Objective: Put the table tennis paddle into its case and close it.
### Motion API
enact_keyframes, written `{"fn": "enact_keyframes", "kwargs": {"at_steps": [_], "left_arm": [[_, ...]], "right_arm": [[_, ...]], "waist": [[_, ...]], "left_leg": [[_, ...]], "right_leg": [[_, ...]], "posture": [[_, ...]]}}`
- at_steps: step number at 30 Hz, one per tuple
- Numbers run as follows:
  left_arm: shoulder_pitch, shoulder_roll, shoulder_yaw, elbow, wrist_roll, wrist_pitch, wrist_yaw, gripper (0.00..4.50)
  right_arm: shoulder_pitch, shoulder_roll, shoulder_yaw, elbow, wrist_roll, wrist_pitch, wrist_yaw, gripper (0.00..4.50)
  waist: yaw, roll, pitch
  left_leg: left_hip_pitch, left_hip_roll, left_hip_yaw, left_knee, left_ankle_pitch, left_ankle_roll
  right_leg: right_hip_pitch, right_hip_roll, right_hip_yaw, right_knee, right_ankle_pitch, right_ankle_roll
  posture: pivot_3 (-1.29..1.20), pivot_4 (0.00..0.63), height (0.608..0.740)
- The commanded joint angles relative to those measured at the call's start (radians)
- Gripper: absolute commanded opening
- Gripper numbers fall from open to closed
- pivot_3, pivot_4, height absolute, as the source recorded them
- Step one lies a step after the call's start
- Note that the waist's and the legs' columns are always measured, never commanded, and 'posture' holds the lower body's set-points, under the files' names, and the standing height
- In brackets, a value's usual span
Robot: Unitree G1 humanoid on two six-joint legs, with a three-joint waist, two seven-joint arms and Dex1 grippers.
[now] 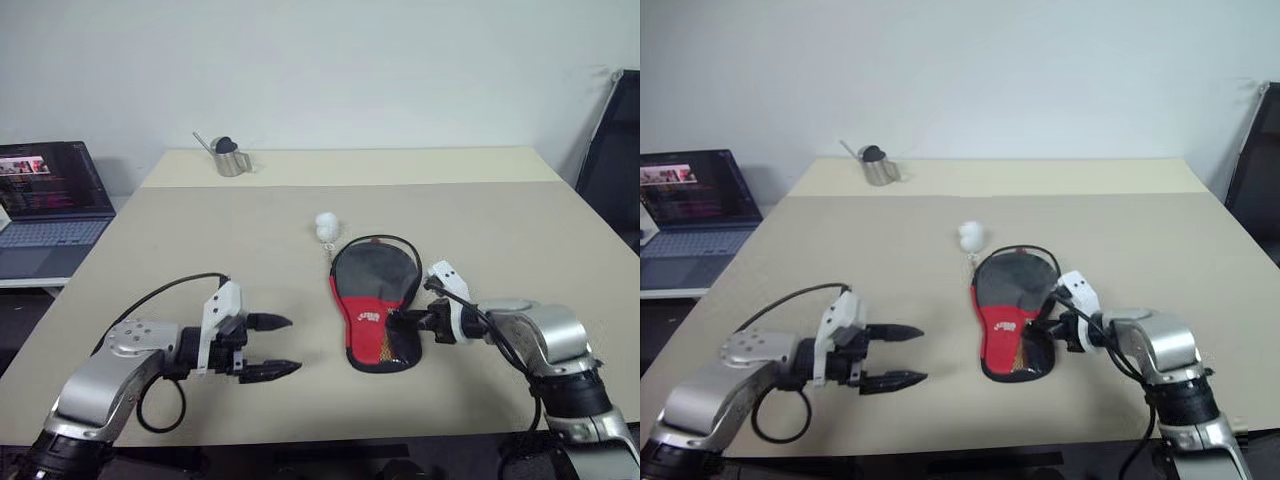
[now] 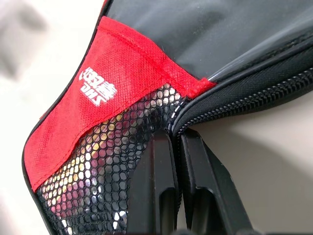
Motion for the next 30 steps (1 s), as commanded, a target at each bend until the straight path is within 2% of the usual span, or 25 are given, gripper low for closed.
{"fn": "enact_keyframes", "kwargs": {"at_steps": [1, 9, 17, 29, 30], "left_arm": [[0.028, 0.028, 0.030, -0.076, -0.027, -0.024, -0.027, 4.26], [0.067, 0.040, 0.024, -0.145, -0.054, 0.000, -0.035, 4.26], [0.056, 0.057, 0.015, -0.143, -0.064, 0.004, -0.048, 4.26], [0.032, 0.049, -0.005, -0.118, -0.047, -0.011, -0.048, 4.26], [0.035, 0.048, -0.006, -0.118, -0.043, -0.015, -0.047, 4.26]], "right_arm": [[0.060, -0.015, -0.024, -0.136, 0.074, 0.086, -0.018, 0.02], [0.185, -0.058, -0.067, -0.302, 0.163, 0.199, -0.050, 0.02], [0.268, -0.110, -0.119, -0.375, 0.225, 0.244, -0.069, 0.02], [0.298, -0.015, -0.187, -0.360, 0.216, 0.311, -0.203, 0.02], [0.305, -0.004, -0.209, -0.358, 0.205, 0.318, -0.221, 0.27]], "waist": [[0.004, 0.000, 0.000], [0.018, 0.000, 0.000], [0.026, 0.000, 0.000], [0.030, -0.002, -0.001], [0.030, -0.002, -0.001]], "left_leg": [[0.000, 0.000, 0.000, 0.000, 0.000, 0.000], [-0.001, 0.000, -0.001, 0.000, 0.000, 0.000], [-0.001, 0.000, -0.001, -0.001, 0.000, 0.000], [-0.001, 0.000, -0.002, -0.002, 0.000, 0.000], [-0.001, 0.000, -0.002, -0.002, 0.000, 0.000]], "right_leg": [[0.000, 0.000, 0.000, 0.000, 0.000, 0.000], [0.000, 0.000, 0.000, -0.002, 0.000, 0.000], [0.001, 0.000, -0.002, -0.004, 0.000, 0.000], [0.002, 0.000, -0.003, -0.007, 0.000, 0.000], [0.003, 0.000, -0.003, -0.007, 0.000, 0.000]], "posture": [[0.00, 0.150, 0.740], [0.00, 0.150, 0.740], [0.00, 0.150, 0.740], [0.00, 0.150, 0.740], [0.00, 0.150, 0.740]]}}
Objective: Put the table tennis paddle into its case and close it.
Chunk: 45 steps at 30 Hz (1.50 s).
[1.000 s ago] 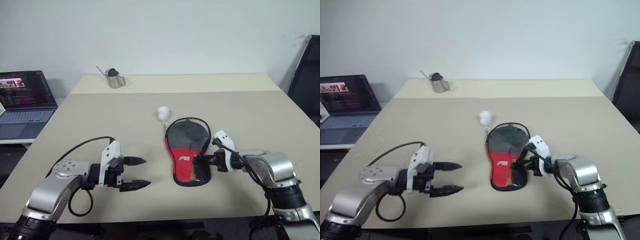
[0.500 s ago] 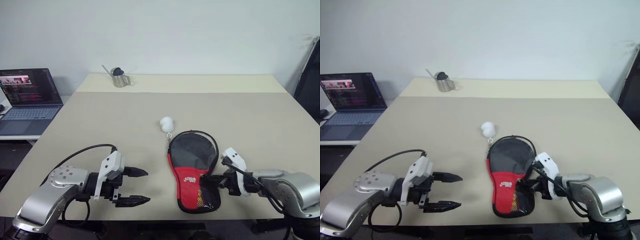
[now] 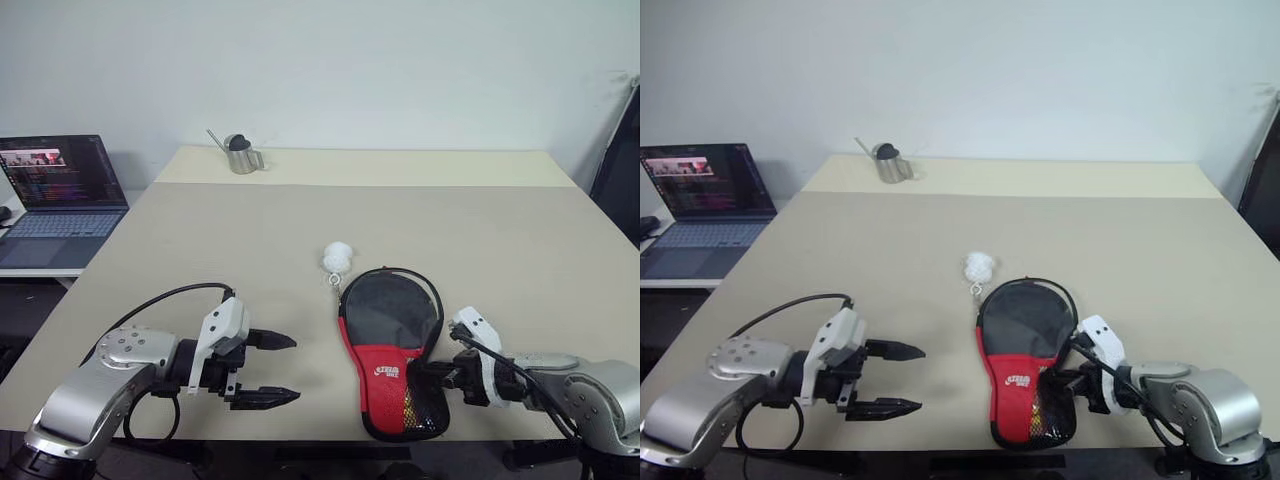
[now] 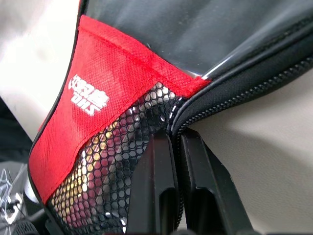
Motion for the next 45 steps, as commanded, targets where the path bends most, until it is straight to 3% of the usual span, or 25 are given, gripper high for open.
{"fn": "enact_keyframes", "kwargs": {"at_steps": [1, 8, 13, 20, 22, 24, 33, 40, 45], "left_arm": [[-0.004, 0.001, -0.004, -0.012, -0.003, -0.020, -0.003, 4.26], [0.010, -0.009, -0.002, -0.013, 0.003, -0.033, 0.015, 4.26], [0.018, -0.021, -0.010, -0.011, 0.006, -0.044, 0.027, 4.26], [0.020, -0.044, -0.003, -0.003, 0.009, -0.052, 0.057, 4.26], [0.018, -0.051, 0.001, 0.000, 0.010, -0.052, 0.070, 4.26], [0.018, -0.059, 0.007, -0.001, 0.005, -0.048, 0.083, 4.26], [0.028, -0.091, 0.043, -0.009, -0.011, -0.026, 0.170, 4.26], [-0.123, -0.183, 0.018, 0.097, 0.117, -0.037, 0.393, 4.26], [-0.276, -0.255, -0.011, 0.219, 0.174, -0.015, 0.484, 4.26]], "right_arm": [[0.028, 0.026, -0.053, 0.011, -0.020, 0.054, -0.065, 0.53], [0.081, 0.023, -0.174, -0.034, -0.015, 0.052, -0.076, 2.54], [0.114, -0.030, -0.194, -0.088, 0.060, -0.080, 0.006, 4.13], [0.025, -0.086, -0.182, -0.068, 0.105, -0.295, 0.083, 4.13], [0.002, -0.091, -0.160, -0.055, 0.107, -0.330, 0.090, 4.49], [-0.029, -0.082, -0.134, -0.040, 0.125, -0.347, 0.091, 4.49], [-0.127, -0.088, 0.151, 0.065, -0.020, -0.637, 0.131, 4.49], [-0.220, -0.008, 0.316, 0.305, -0.207, -0.820, 0.083, 4.49], [-0.206, 0.022, 0.343, 0.375, -0.278, -0.871, 0.045, 4.49]], "waist": [[0.000, 0.000, 0.000], [0.012, -0.006, -0.004], [0.023, -0.006, -0.004], [0.011, -0.005, -0.003], [0.010, -0.005, -0.003], [0.013, -0.005, -0.003], [0.015, -0.005, -0.003], [0.018, -0.005, -0.003], [0.020, -0.005, -0.003]], "left_leg": [[0.000, 0.000, 0.000, 0.000, 0.000, 0.000], [0.001, -0.001, -0.001, 0.001, 0.000, 0.000], [0.002, -0.001, -0.001, 0.004, 0.000, 0.000], [0.002, 0.001, 0.000, 0.001, 0.000, 0.000], [0.002, 0.001, 0.001, 0.001, 0.000, 0.000], [0.001, 0.001, 0.000, 0.001, 0.000, 0.000], [0.001, 0.000, 0.000, 0.002, 0.000, 0.000], [0.001, 0.000, -0.001, 0.002, 0.000, 0.000], [0.000, -0.001, -0.001, 0.002, 0.000, 0.000]], "right_leg": [[0.000, 0.000, 0.000, 0.000, 0.000, 0.000], [0.003, -0.001, -0.001, -0.002, 0.000, 0.001], [0.006, -0.002, -0.001, -0.003, -0.002, 0.006], [0.003, 0.000, 0.000, -0.002, -0.002, 0.004], [0.002, 0.000, 0.001, -0.001, 0.000, 0.001], [0.002, 0.000, 0.000, -0.002, 0.000, 0.001], [0.002, 0.000, 0.000, -0.002, 0.000, 0.001], [0.002, 0.000, -0.001, -0.001, 0.001, 0.001], [0.002, -0.001, -0.003, -0.001, 0.001, 0.001]], "posture": [[0.00, 0.150, 0.740], [0.00, 0.150, 0.740], [0.00, 0.150, 0.740], [0.00, 0.150, 0.740], [0.00, 0.150, 0.740], [0.00, 0.150, 0.740], [0.00, 0.150, 0.740], [0.00, 0.150, 0.740], [0.00, 0.150, 0.740]]}}
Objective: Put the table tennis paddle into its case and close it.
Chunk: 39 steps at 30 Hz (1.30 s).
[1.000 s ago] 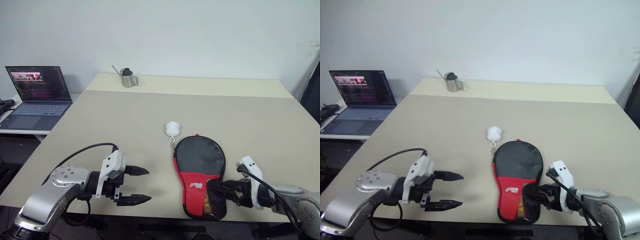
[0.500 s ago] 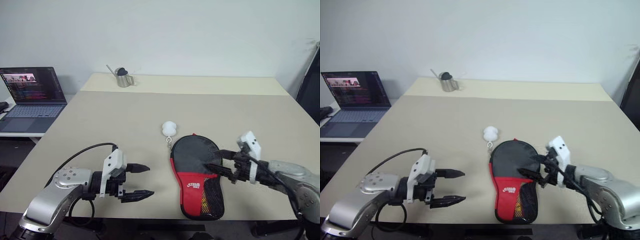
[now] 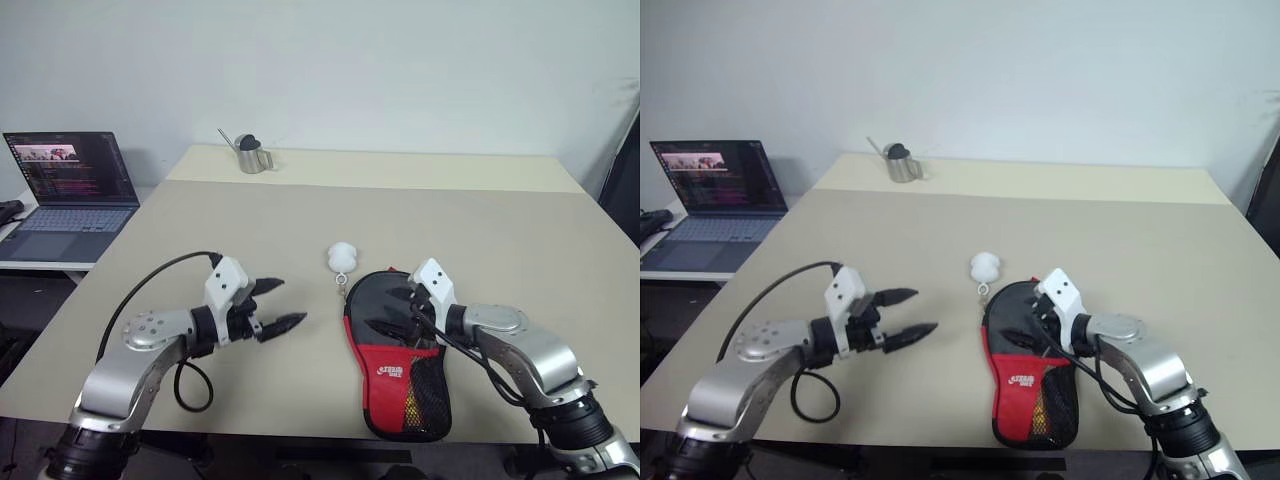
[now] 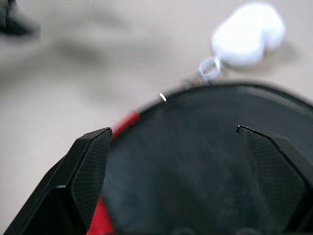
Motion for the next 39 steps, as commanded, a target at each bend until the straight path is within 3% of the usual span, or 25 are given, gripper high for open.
{"fn": "enact_keyframes", "kwargs": {"at_steps": [1, 7, 15, 21, 29, 39], "left_arm": [[-0.112, -0.043, -0.029, 0.077, 0.047, 0.010, 0.060, 4.26], [-0.361, -0.141, -0.103, 0.365, 0.132, -0.042, 0.063, 4.26], [-0.674, -0.292, -0.155, 0.948, 0.250, -0.217, 0.038, 4.26], [-0.803, -0.369, -0.163, 1.254, 0.321, -0.354, -0.001, 4.26], [-0.851, -0.422, -0.151, 1.439, 0.394, -0.438, 0.035, 4.26], [-0.860, -0.471, -0.122, 1.480, 0.419, -0.459, 0.066, 4.26]], "right_arm": [[0.009, 0.009, -0.003, 0.005, -0.032, -0.047, -0.015, 4.49], [0.022, 0.043, 0.004, 0.002, -0.044, -0.045, -0.025, 4.49], [0.048, 0.075, 0.011, -0.032, -0.051, -0.033, -0.050, 4.49], [0.056, 0.091, 0.012, -0.051, -0.054, -0.023, -0.075, 4.49], [0.080, 0.107, 0.010, -0.075, -0.059, -0.020, -0.103, 4.49], [0.096, 0.101, 0.001, -0.085, -0.077, -0.034, -0.135, 4.49]], "waist": [[0.001, 0.000, 0.000], [0.000, 0.000, 0.000], [-0.001, 0.000, 0.000], [-0.004, 0.000, 0.000], [-0.003, 0.000, 0.000], [-0.001, -0.001, 0.000]], "left_leg": [[0.000, 0.000, 0.000, 0.000, 0.000, 0.000], [0.000, 0.000, -0.001, 0.000, 0.000, 0.000], [0.000, -0.002, 0.000, 0.000, 0.000, 0.000], [-0.003, -0.003, 0.000, 0.000, 0.000, 0.000], [-0.004, -0.003, 0.000, 0.001, 0.000, 0.000], [-0.003, -0.003, -0.001, 0.001, 0.000, 0.000]], "right_leg": [[0.000, 0.000, -0.001, 0.000, 0.000, 0.000], [0.000, 0.000, -0.002, 0.001, 0.000, 0.000], [0.000, 0.001, -0.003, 0.001, 0.000, 0.000], [-0.003, 0.001, -0.003, 0.001, 0.000, 0.000], [-0.003, 0.002, -0.003, 0.001, 0.000, 0.000], [-0.003, 0.001, -0.004, 0.002, 0.000, 0.000]], "posture": [[0.00, 0.150, 0.740], [0.00, 0.150, 0.740], [0.00, 0.150, 0.740], [0.00, 0.150, 0.740], [0.00, 0.150, 0.740], [0.00, 0.150, 0.740]]}}
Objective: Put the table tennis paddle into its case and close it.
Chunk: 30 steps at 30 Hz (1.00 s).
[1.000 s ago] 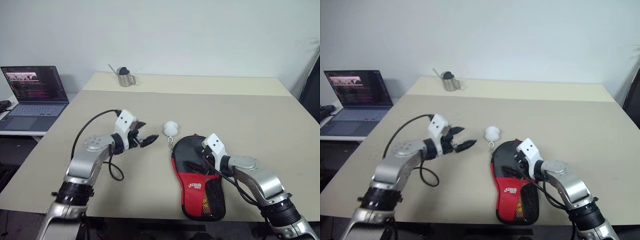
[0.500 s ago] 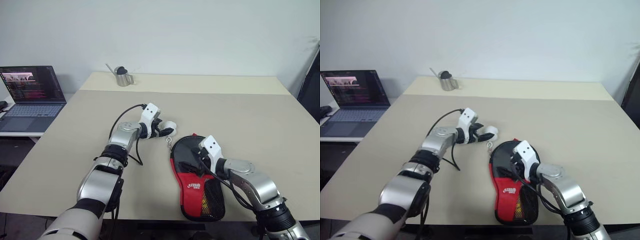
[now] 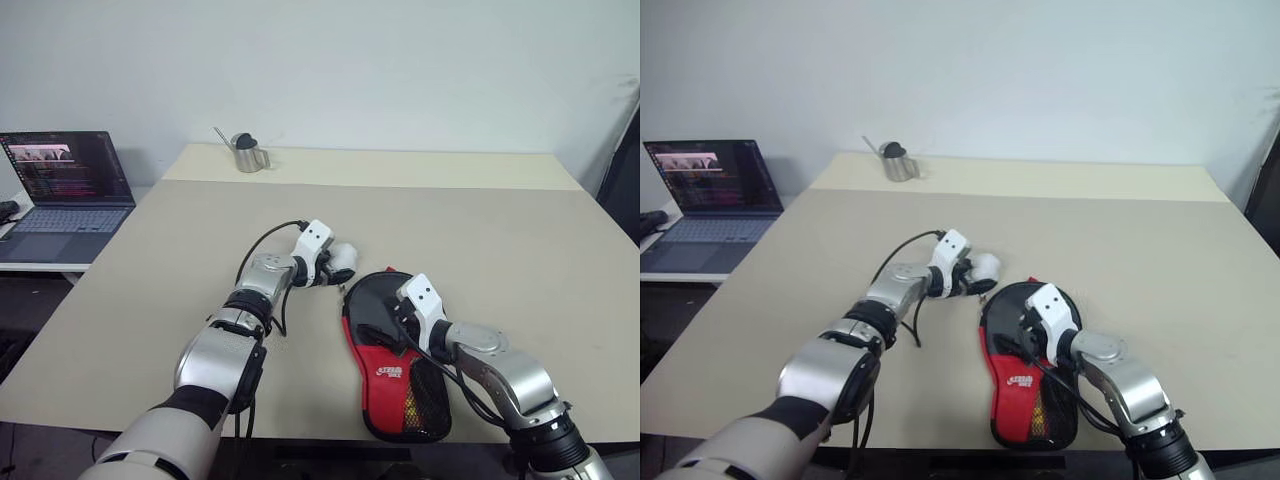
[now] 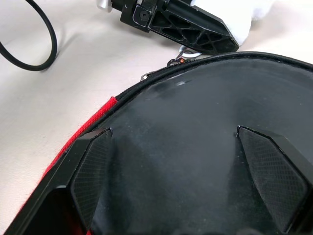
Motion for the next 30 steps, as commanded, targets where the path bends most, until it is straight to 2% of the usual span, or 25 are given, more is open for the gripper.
{"fn": "enact_keyframes", "kwargs": {"at_steps": [1, 2, 5, 11, 15, 25, 30], "left_arm": [[-0.027, -0.014, 0.016, 0.000, 0.011, -0.017, 0.006, 4.26], [-0.026, -0.017, 0.018, -0.001, 0.012, -0.018, 0.004, 4.26], [-0.023, -0.020, 0.024, -0.004, 0.016, -0.021, -0.003, 3.65], [-0.021, -0.022, 0.036, -0.007, 0.015, -0.018, -0.016, 1.47], [-0.019, -0.022, 0.045, -0.010, 0.009, -0.016, -0.022, 0.37], [-0.019, -0.010, 0.019, -0.031, 0.043, -0.055, -0.057, 0.28], [-0.035, -0.009, -0.013, -0.004, 0.102, -0.104, -0.011, 0.28]], "right_arm": [[0.013, -0.011, -0.018, -0.047, -0.010, -0.007, -0.007, 4.49], [0.016, -0.015, -0.020, -0.048, -0.012, -0.007, -0.005, 4.49], [0.019, -0.025, -0.012, -0.031, -0.032, -0.003, -0.013, 4.50], [0.027, -0.027, 0.001, -0.016, -0.049, 0.007, -0.008, 4.50], [0.032, -0.032, 0.004, -0.012, -0.050, 0.021, -0.003, 4.50], [0.048, -0.047, 0.049, 0.056, -0.075, 0.071, 0.016, 4.50], [0.045, -0.048, 0.075, 0.081, -0.094, 0.087, 0.010, 4.50]], "waist": [[0.000, 0.000, 0.000], [0.001, 0.000, 0.000], [0.001, 0.000, 0.000], [0.000, 0.000, 0.000], [0.000, 0.000, 0.000], [0.000, -0.002, -0.002], [-0.001, -0.006, -0.006]], "left_leg": [[0.000, 0.000, 0.000, 0.000, 0.000, 0.000], [0.000, 0.000, 0.000, 0.000, 0.000, 0.000], [0.000, 0.000, 0.000, 0.000, 0.000, 0.000], [0.000, 0.000, 0.000, 0.000, 0.000, 0.000], [0.001, 0.000, 0.000, 0.000, 0.000, 0.000], [0.003, -0.001, 0.000, 0.001, 0.000, 0.000], [0.006, -0.002, 0.000, 0.001, 0.000, 0.000]], "right_leg": [[0.000, 0.000, 0.000, 0.000, 0.000, 0.000], [0.000, 0.000, 0.000, 0.000, 0.000, 0.000], [0.000, 0.000, 0.000, 0.000, 0.000, 0.000], [0.000, 0.000, 0.000, 0.001, 0.000, 0.000], [0.000, 0.000, 0.000, 0.002, 0.000, 0.000], [0.001, 0.000, 0.000, 0.005, 0.000, 0.000], [0.003, 0.000, 0.000, 0.006, 0.000, 0.000]], "posture": [[0.00, 0.150, 0.740], [0.00, 0.150, 0.740], [0.00, 0.150, 0.740], [0.00, 0.150, 0.740], [0.00, 0.150, 0.740], [0.00, 0.150, 0.740], [0.00, 0.150, 0.740]]}}
